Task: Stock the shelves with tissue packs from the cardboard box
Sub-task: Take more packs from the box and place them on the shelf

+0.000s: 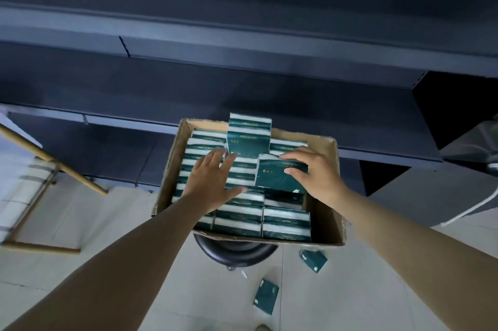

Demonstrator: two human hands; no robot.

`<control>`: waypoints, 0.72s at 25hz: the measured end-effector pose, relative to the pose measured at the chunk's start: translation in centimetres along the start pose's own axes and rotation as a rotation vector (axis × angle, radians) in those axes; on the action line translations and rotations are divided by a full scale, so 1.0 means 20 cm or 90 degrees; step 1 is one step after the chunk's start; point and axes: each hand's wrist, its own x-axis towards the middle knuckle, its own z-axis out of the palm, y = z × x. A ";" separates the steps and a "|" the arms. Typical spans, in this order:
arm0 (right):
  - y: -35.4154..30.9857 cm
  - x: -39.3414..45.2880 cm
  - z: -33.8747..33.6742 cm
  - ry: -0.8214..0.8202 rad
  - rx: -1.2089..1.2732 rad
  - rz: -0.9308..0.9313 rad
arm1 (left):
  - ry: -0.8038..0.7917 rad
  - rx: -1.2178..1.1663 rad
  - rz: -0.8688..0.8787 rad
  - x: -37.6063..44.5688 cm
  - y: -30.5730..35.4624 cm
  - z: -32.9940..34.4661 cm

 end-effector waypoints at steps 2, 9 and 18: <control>-0.22 0.06 -0.07 0.018 -0.007 -0.025 | 0.059 -0.025 -0.002 -0.02 -0.07 -0.19; -1.19 0.36 -0.24 0.088 -0.044 -0.145 | 0.235 -0.030 0.029 -0.12 -0.51 -1.02; -2.33 0.74 -0.24 0.203 -0.064 -0.218 | 0.458 0.019 0.076 -0.30 -1.27 -1.95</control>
